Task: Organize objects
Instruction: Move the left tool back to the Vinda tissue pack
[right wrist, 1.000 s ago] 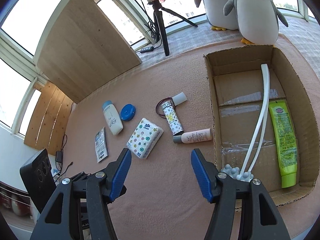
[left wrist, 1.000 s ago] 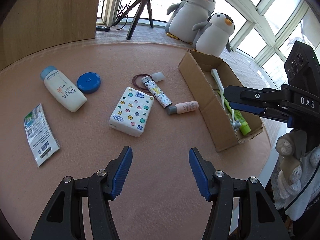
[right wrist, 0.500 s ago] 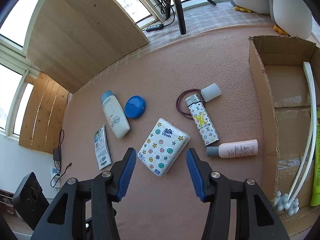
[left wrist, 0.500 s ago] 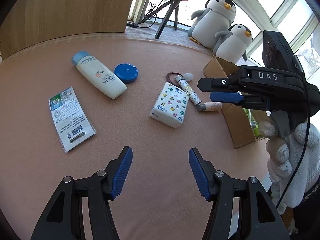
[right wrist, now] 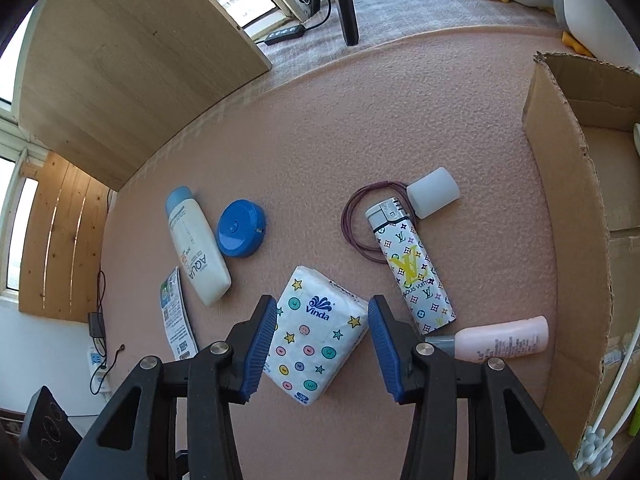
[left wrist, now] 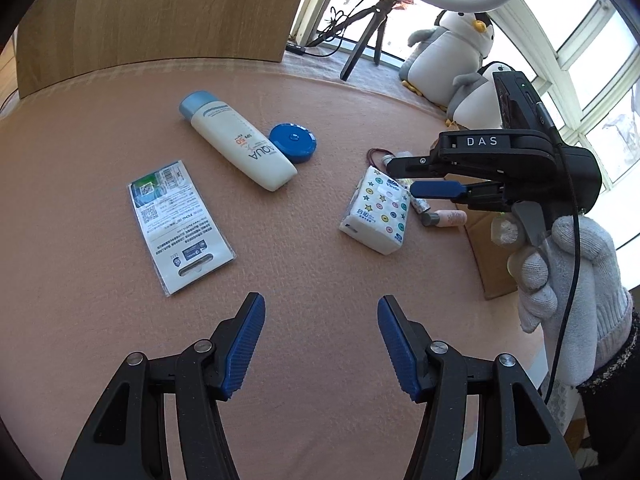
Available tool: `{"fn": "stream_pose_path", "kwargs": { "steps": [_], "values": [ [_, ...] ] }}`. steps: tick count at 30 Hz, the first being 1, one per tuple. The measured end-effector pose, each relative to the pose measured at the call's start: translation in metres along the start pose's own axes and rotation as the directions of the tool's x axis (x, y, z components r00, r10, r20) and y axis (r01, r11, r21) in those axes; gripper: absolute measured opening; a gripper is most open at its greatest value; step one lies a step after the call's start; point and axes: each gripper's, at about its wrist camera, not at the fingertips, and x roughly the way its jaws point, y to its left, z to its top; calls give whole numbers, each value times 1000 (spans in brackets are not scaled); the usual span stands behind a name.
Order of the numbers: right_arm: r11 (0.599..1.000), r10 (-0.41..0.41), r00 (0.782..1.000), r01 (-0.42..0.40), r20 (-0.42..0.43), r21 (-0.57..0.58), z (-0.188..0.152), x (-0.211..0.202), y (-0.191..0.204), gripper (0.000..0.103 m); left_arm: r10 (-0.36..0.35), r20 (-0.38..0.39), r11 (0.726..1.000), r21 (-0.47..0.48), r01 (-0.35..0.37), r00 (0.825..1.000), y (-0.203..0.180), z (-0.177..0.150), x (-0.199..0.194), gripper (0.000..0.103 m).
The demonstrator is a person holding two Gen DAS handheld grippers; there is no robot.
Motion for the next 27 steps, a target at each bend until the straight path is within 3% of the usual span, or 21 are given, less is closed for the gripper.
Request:
{"fn": "stream_pose_path", "kwargs": {
  "steps": [8,14,27],
  "values": [
    [998,26,999,-27,-33,-50,-5,16,24,44,2,3,1000,-24,-2,1000,11,1,-1,62],
    [991,105,992,-110,-63,-73,-19,24,40,44,-17,-13,1000,-21,17,1000,8,2,9,63],
    [990,110,987,-120,-116,-79,-59,27,26,44,-77,-92,997,4,77,993,-10,9,57,61]
  ]
}}
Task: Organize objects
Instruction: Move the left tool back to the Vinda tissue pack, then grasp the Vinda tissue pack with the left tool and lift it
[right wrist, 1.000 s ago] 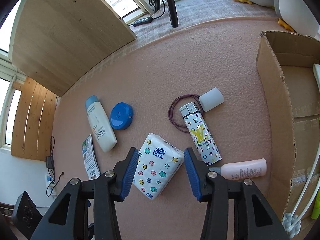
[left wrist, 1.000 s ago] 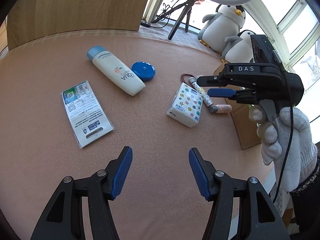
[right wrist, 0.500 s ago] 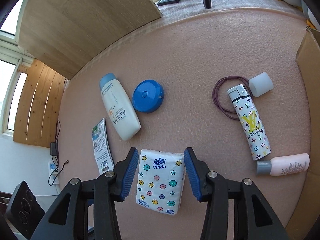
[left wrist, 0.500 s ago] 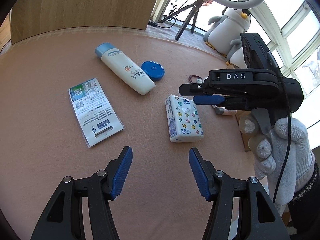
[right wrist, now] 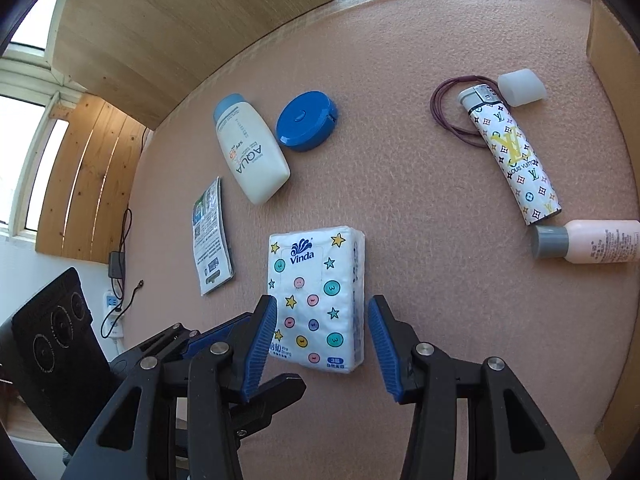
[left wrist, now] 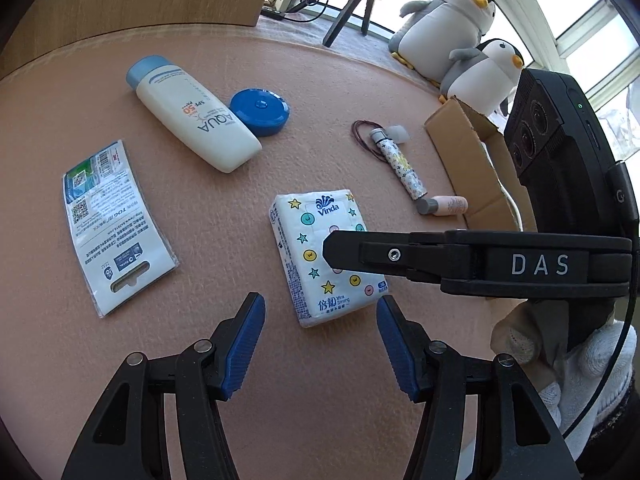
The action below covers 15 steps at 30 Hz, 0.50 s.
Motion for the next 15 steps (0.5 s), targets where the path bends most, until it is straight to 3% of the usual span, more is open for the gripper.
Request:
{"fn": "stream_pose_path", "kwargs": {
  "steps": [5,15],
  "values": [
    [1000,15,1000,-15,3,18,-6,0,-3,36,-13,-15,1000,11,13,1000,-5,2,9,53],
    [1000,-1,1000,0,16,8,-9,-7,-2,33,-10,-14,1000,18,10,1000,-9,2,10,43]
  ]
}}
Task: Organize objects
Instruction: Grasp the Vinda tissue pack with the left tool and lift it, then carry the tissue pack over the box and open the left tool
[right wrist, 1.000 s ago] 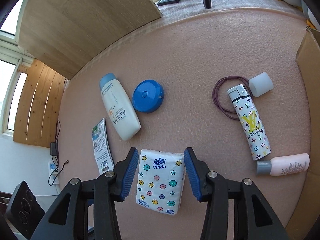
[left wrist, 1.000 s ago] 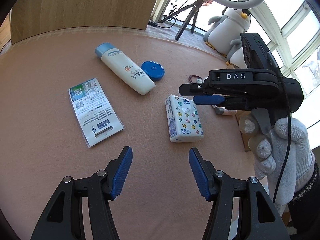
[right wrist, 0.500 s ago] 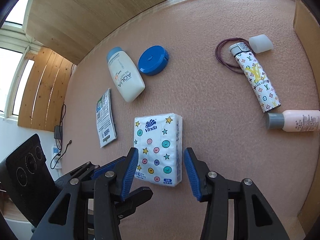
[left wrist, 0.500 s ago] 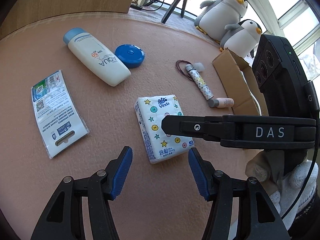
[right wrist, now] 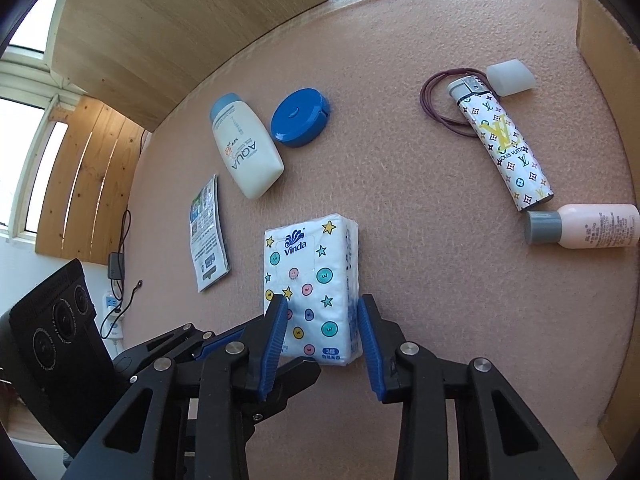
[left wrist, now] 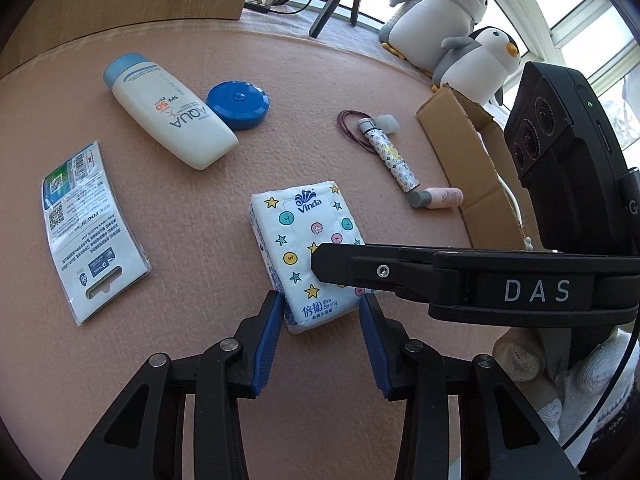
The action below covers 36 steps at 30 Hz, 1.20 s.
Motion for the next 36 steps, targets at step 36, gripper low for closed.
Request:
{"fn": "stream_pose_path", "kwargs": {
  "steps": [36],
  "values": [
    [987,-107,943,62,315,149,-50,-176,-95,33,-149,29,941,311,133,988,-197,29,10,43]
  ]
}}
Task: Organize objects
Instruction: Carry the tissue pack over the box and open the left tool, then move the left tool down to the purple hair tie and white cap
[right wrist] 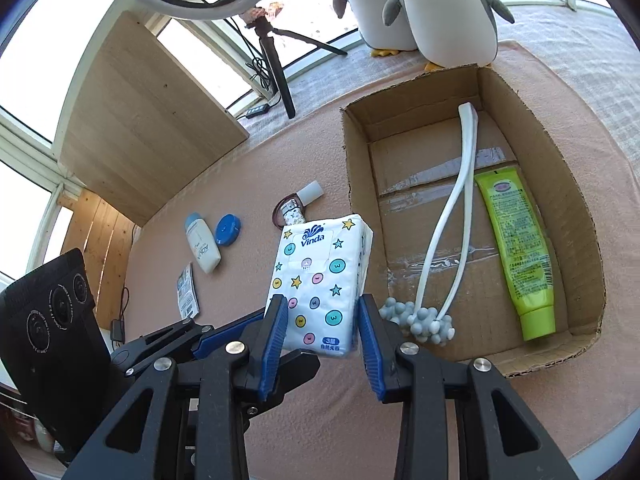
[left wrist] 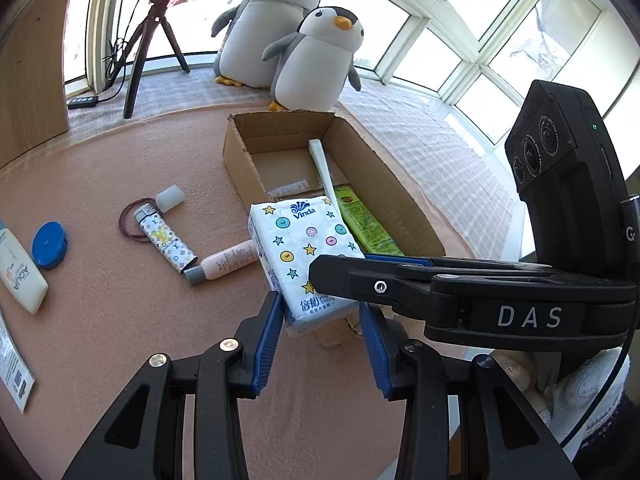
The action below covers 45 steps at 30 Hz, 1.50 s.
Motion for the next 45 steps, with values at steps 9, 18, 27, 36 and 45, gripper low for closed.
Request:
{"fn": "stream_pose_path", "kwargs": {
  "steps": [9,18,27,36,45],
  "values": [
    [997,-34,998,30,52,69,8,-26,-45,33,-34,-33,996,82,36,999,-48,20,38,43],
    [993,-51,997,44,61,108,12,-36,-71,35,-17,-58,992,128,25,998,-67,27,59,43],
    [992,-37,996,28,77,122,7,-39,-70,36,51,-30,997,67,-49,998,-25,29,41,43],
    [999,-41,999,40,26,26,-14,-23,-32,36,194,-28,979,-61,-195,981,60,39,27,43],
    [1000,13,999,-14,-49,-20,-44,-3,-3,36,266,-32,946,-186,-267,963,136,76,39,43]
  ]
}}
